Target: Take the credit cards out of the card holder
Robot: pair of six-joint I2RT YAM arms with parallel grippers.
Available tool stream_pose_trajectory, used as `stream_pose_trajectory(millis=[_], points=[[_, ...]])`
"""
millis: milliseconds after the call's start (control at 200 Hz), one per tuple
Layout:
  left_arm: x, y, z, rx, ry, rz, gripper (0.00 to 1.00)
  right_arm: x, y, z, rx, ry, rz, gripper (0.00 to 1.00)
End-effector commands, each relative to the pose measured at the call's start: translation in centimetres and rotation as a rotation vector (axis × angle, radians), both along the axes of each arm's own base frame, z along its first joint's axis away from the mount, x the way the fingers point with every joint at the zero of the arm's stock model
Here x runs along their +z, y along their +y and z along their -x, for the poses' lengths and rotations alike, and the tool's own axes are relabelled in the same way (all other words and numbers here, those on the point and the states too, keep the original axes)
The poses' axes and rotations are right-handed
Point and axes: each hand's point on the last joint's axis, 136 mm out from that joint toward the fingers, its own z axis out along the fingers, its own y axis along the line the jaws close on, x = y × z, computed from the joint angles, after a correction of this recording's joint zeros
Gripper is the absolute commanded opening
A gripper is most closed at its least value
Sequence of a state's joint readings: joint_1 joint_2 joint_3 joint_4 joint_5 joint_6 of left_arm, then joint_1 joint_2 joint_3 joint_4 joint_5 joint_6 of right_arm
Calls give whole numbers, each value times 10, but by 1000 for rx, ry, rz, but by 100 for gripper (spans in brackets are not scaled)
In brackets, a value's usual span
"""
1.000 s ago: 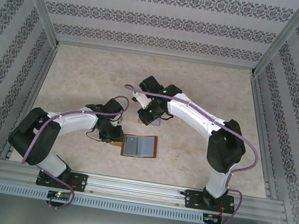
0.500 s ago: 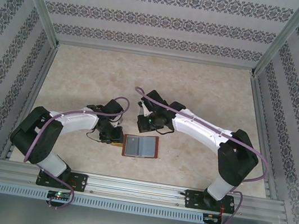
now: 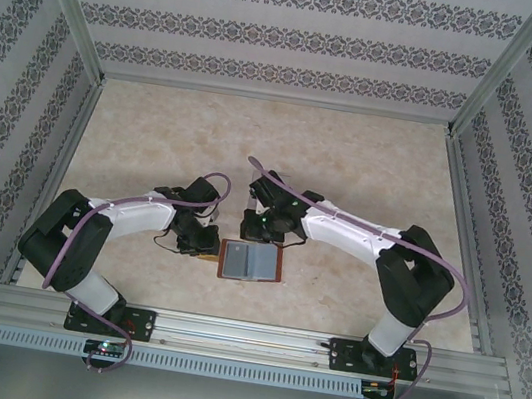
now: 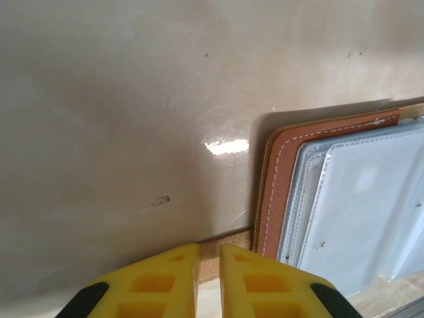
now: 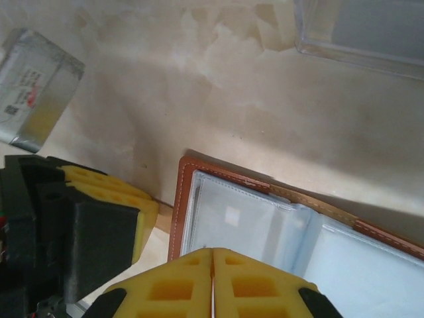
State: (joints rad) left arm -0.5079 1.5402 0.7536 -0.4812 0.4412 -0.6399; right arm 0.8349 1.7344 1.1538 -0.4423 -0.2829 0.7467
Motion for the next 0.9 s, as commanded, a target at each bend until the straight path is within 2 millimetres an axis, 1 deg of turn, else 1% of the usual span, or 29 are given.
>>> stream_pose_trajectory(millis=[0, 150, 320, 455, 615, 719, 894], points=[[-7, 5, 3, -10, 12, -7, 15, -12, 10, 9, 0, 48, -10, 10], [-8, 5, 4, -8, 16, -6, 14, -17, 21, 17, 25, 72, -15, 12], [-8, 5, 5, -3, 16, -5, 14, -29, 24, 26, 32, 109, 1, 14], [-8, 6, 6, -3, 18, -5, 14, -35, 30, 32, 42, 127, -3, 15], [-7, 5, 5, -6, 15, -3, 14, -43, 34, 35, 43, 143, 6, 17], [-6, 5, 5, -10, 17, -3, 14, -48, 32, 36, 37, 149, 25, 21], [-6, 5, 5, -16, 18, -6, 14, -53, 18, 38, 22, 141, 89, 25]])
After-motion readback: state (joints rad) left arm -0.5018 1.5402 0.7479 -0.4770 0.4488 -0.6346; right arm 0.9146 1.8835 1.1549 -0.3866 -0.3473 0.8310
